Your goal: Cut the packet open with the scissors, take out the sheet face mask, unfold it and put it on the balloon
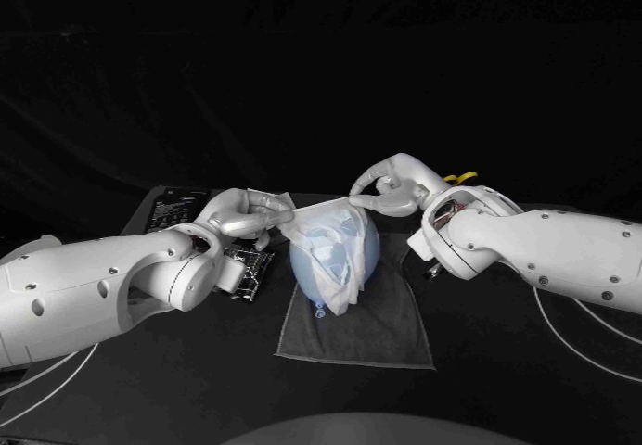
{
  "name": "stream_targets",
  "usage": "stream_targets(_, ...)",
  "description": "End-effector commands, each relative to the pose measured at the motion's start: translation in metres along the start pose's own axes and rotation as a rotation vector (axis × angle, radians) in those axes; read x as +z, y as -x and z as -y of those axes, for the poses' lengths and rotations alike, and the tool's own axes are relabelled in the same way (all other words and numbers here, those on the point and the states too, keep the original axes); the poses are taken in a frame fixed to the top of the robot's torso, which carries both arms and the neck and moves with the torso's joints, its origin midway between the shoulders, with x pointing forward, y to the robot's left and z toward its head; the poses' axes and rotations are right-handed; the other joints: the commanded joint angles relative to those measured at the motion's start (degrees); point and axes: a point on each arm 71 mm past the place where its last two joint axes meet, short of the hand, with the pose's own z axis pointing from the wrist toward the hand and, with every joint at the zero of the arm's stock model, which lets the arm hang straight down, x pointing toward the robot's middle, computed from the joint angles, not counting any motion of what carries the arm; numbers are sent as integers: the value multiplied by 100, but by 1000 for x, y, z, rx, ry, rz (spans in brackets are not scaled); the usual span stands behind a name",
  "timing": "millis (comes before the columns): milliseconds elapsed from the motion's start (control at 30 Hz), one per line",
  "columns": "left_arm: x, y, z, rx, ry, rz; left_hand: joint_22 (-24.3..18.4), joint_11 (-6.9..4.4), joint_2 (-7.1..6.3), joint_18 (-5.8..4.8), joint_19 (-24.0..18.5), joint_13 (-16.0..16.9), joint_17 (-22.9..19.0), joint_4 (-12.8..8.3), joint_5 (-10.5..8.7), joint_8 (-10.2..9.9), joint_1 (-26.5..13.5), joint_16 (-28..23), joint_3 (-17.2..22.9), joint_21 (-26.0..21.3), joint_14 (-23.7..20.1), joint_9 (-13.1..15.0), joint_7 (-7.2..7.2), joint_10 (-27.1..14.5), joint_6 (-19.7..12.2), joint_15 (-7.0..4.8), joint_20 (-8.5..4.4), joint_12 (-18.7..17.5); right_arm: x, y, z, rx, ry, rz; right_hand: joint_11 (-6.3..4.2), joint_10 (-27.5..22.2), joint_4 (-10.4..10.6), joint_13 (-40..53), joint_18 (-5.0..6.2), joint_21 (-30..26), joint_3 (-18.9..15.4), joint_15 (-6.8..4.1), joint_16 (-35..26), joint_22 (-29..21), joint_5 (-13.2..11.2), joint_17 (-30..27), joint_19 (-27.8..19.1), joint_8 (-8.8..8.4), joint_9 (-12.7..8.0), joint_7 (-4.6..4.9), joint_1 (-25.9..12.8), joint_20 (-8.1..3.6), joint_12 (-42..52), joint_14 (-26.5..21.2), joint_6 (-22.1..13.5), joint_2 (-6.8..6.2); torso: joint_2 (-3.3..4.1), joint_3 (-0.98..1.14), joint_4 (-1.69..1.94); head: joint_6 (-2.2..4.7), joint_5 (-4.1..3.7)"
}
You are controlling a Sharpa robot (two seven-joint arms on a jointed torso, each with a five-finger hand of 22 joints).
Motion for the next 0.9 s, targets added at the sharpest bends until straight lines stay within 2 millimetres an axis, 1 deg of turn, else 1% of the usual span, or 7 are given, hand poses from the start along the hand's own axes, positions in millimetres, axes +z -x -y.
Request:
stream_targets(33,2,3,1,-9,-4,37,-18,13,-2,-9,-11,20,17,24,13,46,-39,6,-83,-45,-2,220,1,-32,-46,-6,-23,5,1,5,4,22,-36,27,-9,609,101,1505,54,-91,-32,-25,20,1325,41,1505,363,-5,-29,17,-143,-22,24,609,-86,-33,1,3,-6,7,4)
stream_targets(133,4,2,0,-6,16,34,-54,20,-55,-2,-32,32,3,76,13,44,-121,1,-187,-72,-10,207,-3,-78,-73,1,-14,8,1,5,5,25,-43,31,25,609,208,1505,71,-169,-105,3,20,1301,61,1505,330,-37,-58,56,-316,-4,24,609,-138,-91,5,2,-7,14,-1)
stream_targets(200,5,0,0,-1,33,30,-142,57,-126,11,-86,47,-40,132,13,-40,-205,-12,-293,-128,-34,156,62,-141,-213,26,-1,14,2,6,6,26,-49,39,46,609,287,1505,79,-211,-147,21,20,1289,60,1505,313,-58,-80,80,-420,12,24,609,-169,-112,3,3,-6,14,-6)
stream_targets(367,7,-2,-2,14,67,24,-257,187,-257,21,-154,89,-104,209,13,-252,-278,-30,-520,-213,-78,25,238,-320,-563,133,73,53,3,7,7,22,-69,58,56,609,360,1505,81,-219,-176,32,20,1287,66,1505,311,-60,-95,88,-496,25,24,609,-166,-110,-2,5,-3,21,-23)
stream_targets(400,7,-2,-2,19,74,23,-289,240,-287,24,-173,101,-129,233,12,-349,-286,-37,-583,-236,-95,-26,310,-381,-732,176,105,70,3,8,7,18,-74,61,56,609,364,1505,83,-227,-176,32,20,1284,68,1505,308,-59,-95,87,-500,25,24,609,-163,-109,-3,5,-3,26,-28)
stream_targets(567,9,-4,-4,35,95,22,-394,412,-331,45,-232,158,-195,332,13,-575,-248,-44,-840,-311,-147,-188,503,-613,-1164,331,254,186,4,8,10,-2,-98,63,58,609,425,1505,91,-263,-223,35,20,1274,64,1505,294,-53,-104,89,-574,33,24,609,-155,-147,-5,6,-7,45,-46)
stream_targets(900,9,2,-7,69,124,31,-586,521,-318,89,-367,222,-388,365,15,-557,38,-77,-1135,-430,-276,-286,604,-1001,-1495,435,368,376,1,16,16,-28,-114,77,104,572,477,1468,108,-351,-269,67,20,1248,53,1505,260,-143,-167,150,-587,55,-40,609,-308,-209,-4,5,0,46,-83)
